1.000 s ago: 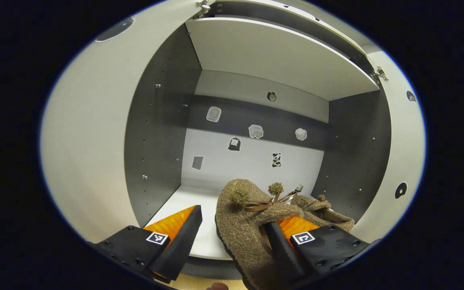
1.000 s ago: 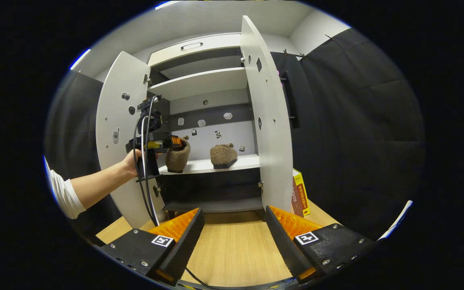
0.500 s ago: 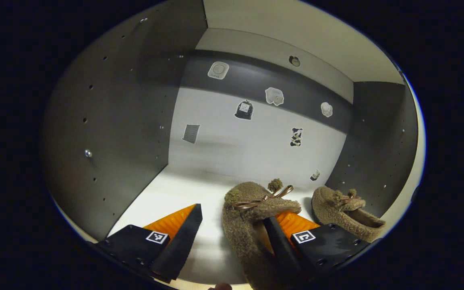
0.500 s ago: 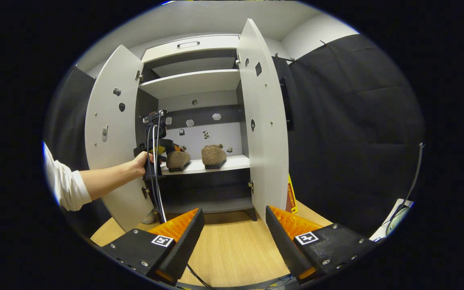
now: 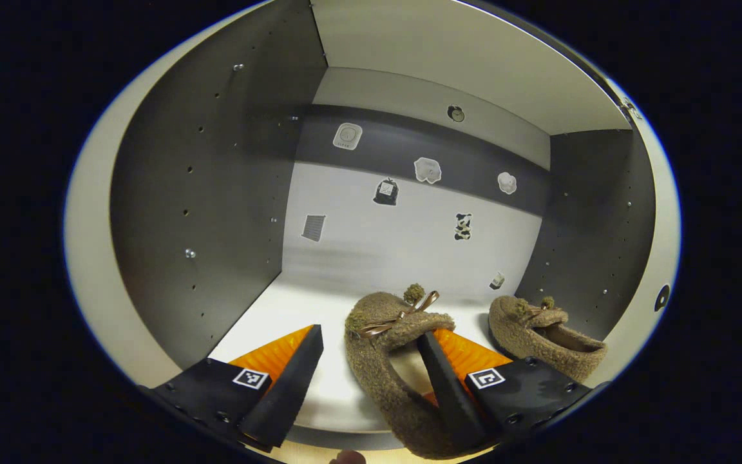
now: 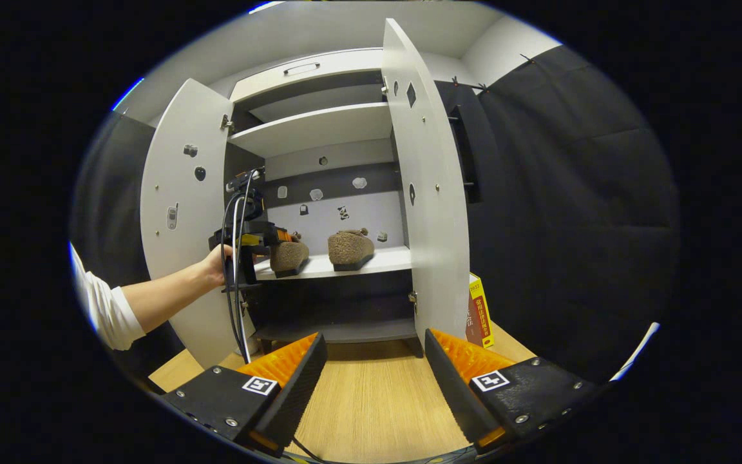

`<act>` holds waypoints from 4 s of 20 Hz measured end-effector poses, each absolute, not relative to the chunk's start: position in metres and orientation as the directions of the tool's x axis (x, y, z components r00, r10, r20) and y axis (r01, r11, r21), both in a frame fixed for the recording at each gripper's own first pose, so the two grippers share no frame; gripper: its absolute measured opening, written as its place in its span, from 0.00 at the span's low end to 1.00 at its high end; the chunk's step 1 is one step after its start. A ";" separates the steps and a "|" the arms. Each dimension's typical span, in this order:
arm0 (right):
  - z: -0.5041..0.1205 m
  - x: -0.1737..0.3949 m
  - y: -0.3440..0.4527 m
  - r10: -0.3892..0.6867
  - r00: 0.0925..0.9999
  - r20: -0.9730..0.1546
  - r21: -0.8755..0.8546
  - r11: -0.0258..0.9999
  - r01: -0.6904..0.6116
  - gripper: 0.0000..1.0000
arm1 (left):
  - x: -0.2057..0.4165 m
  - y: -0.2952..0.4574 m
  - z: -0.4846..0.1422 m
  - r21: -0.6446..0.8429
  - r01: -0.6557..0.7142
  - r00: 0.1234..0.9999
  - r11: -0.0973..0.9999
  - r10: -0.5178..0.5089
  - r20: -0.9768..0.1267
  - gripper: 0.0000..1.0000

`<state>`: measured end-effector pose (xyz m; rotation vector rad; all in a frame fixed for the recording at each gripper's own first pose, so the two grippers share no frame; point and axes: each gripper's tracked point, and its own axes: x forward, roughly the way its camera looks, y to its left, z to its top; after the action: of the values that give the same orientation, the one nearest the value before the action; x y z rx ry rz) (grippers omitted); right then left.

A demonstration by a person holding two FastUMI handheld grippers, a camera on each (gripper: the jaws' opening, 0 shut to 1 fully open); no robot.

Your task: Grab one shoe with the right hand and put it into the shoe cabinet, grab the other shoe with the left hand and put it into the shoe cabinet; then close the right door with the right hand and the left door with the left hand.

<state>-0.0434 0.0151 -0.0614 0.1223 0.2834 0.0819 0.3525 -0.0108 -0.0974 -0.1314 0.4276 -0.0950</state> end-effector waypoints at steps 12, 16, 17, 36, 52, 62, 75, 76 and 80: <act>-0.061 -0.043 -0.004 0.165 0.953 -0.256 0.168 0.978 -0.124 0.94 | 0.365 -0.002 -0.103 -0.081 0.023 0.882 0.996 -0.058 -0.467 0.98; -0.057 -0.046 -0.013 0.136 0.961 -0.241 0.172 0.981 -0.096 0.94 | 0.305 -0.005 -0.060 -0.133 0.059 0.943 0.989 -0.099 -0.319 0.97; -0.055 -0.045 -0.017 0.130 0.963 -0.235 0.168 0.982 -0.091 0.94 | 0.288 -0.011 -0.046 -0.155 0.083 0.958 0.984 -0.122 -0.259 0.97; 0.051 0.014 -0.125 0.017 0.998 -0.068 0.085 0.996 -0.011 0.98 | 0.035 -0.003 -0.013 -0.054 0.040 0.992 0.998 -0.046 -0.121 0.97; 0.108 0.093 -0.184 -0.065 0.998 0.001 -0.015 0.998 0.065 0.91 | -0.006 -0.019 -0.030 0.002 0.049 0.989 0.999 -0.048 -0.139 0.96; 0.107 0.085 -0.091 0.051 0.999 0.001 0.004 0.999 -0.051 0.88 | -0.011 0.015 -0.034 -0.013 0.016 0.988 1.000 -0.018 -0.150 0.96; 0.089 0.113 0.016 0.236 0.971 -0.032 0.022 0.972 -0.236 0.92 | -0.015 0.048 -0.039 -0.008 -0.014 0.988 1.000 0.012 -0.151 0.96; 0.086 0.118 0.024 0.244 0.969 -0.041 0.027 0.970 -0.243 0.92 | -0.015 0.050 -0.038 -0.007 -0.015 0.989 1.000 0.014 -0.148 0.96; 0.074 0.141 0.053 0.271 0.961 -0.061 0.061 0.962 -0.268 0.92 | -0.015 0.058 -0.037 0.005 -0.020 0.990 1.000 0.020 -0.140 0.96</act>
<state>0.1411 0.0527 0.0741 0.0524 0.0688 0.2734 -0.0150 0.0575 -0.0365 0.0032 0.1403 0.0202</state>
